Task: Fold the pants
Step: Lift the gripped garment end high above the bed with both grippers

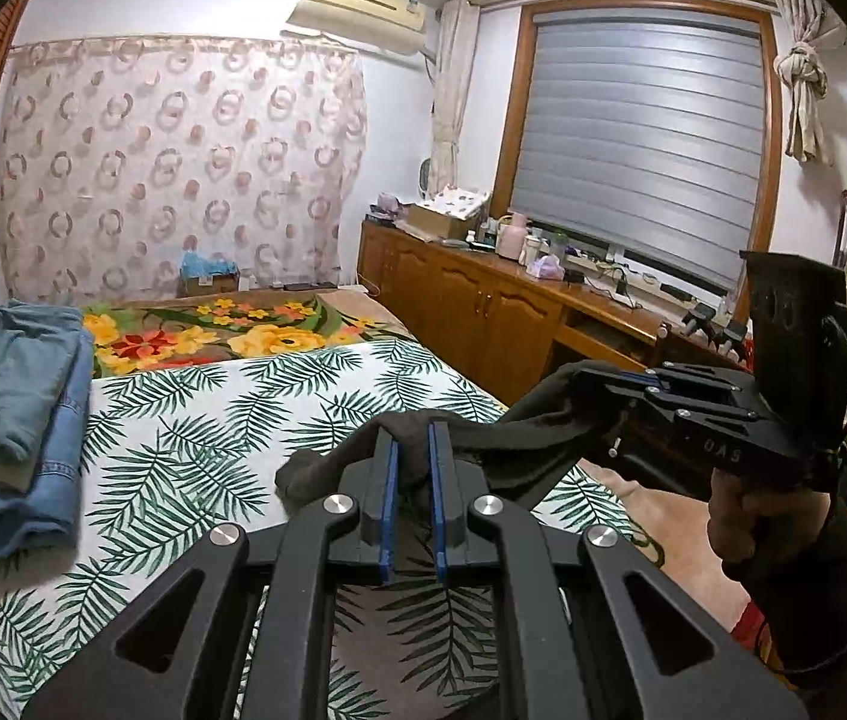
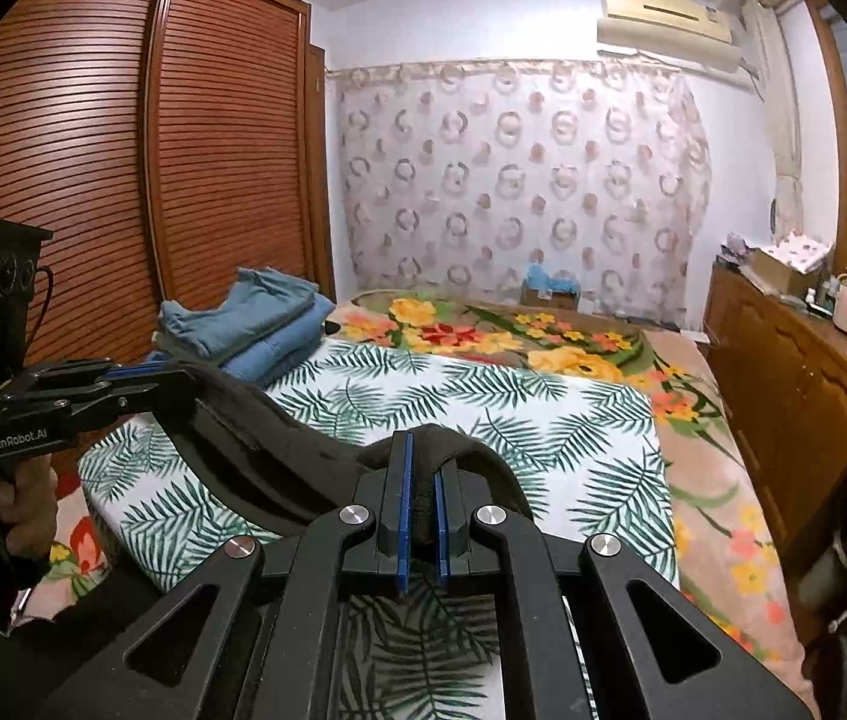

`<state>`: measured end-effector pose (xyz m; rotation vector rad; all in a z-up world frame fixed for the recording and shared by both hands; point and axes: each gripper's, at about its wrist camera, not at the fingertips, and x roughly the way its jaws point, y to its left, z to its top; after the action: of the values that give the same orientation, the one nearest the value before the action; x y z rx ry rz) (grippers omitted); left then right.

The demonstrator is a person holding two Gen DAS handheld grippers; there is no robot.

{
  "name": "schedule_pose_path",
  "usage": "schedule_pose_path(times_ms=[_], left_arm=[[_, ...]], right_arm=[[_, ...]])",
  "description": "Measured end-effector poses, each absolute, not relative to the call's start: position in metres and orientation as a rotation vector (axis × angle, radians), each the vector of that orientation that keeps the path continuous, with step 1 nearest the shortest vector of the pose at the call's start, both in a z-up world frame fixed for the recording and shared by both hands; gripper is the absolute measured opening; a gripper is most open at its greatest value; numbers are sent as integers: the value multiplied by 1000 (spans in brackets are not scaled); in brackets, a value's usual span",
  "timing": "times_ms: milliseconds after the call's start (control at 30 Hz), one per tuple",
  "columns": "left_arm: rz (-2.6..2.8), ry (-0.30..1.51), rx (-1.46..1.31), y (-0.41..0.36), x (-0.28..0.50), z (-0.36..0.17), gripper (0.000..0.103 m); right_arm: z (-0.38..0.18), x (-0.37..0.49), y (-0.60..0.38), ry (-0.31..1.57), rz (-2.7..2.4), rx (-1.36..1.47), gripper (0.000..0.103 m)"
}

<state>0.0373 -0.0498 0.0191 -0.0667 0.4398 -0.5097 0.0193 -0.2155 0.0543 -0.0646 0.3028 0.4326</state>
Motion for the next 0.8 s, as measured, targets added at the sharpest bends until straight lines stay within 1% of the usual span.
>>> schedule_pose_path(times_ms=[267,633,800], left_arm=[[-497,414,-82,-43,31,25,10],[-456,328,-66,-28,27,58,10],[-429,342,-58,-22,46,52,10]], right_arm=[[55,19,-217,292,443,-68,6],[70,12,-205,235,475,-89,6],[67,29,-201,249,502,-79,6]])
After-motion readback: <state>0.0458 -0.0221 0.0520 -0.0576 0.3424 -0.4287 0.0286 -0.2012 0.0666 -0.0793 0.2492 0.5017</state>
